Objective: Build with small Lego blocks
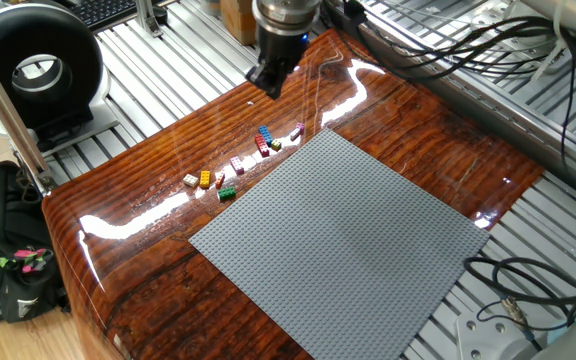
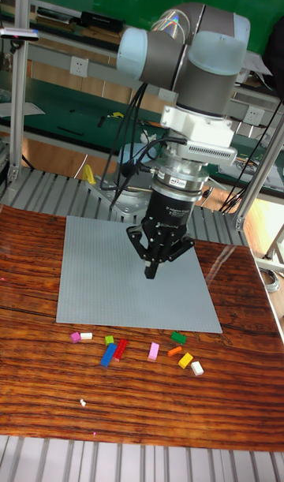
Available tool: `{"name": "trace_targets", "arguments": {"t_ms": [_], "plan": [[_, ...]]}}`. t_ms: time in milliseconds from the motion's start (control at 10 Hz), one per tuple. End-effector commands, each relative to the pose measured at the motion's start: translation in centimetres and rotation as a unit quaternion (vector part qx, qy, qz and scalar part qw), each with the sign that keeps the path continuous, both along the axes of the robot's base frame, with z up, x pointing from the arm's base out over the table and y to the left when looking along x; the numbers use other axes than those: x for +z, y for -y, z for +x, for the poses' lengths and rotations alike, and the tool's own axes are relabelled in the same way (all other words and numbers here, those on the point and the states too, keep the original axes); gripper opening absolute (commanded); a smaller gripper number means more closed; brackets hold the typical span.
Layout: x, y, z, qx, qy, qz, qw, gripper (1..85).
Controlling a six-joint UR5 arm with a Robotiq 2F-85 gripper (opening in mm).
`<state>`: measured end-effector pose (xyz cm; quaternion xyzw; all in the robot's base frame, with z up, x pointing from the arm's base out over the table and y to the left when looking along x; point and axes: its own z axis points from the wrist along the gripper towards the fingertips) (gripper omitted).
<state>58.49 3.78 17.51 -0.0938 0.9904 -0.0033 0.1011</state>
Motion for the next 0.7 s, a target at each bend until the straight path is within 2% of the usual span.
{"name": "trace_targets", "arguments": {"t_ms": [0,100,300,500,600], "plan": [[0.0,-1.0,0.4,0.007,0.012,0.013,0.9998,2.0],[0.0,-1.1,0.2,0.008,0.007,0.013,0.9999,2.0],[0.1,-2.7,-0.1,0.018,0.002,0.042,0.9989,2.0],[-0.2,-2.6,-0.3,0.030,0.003,0.030,0.9991,2.0],[-0.5,-1.9,-0.6,0.024,0.000,0.011,0.9996,2.0]]}}
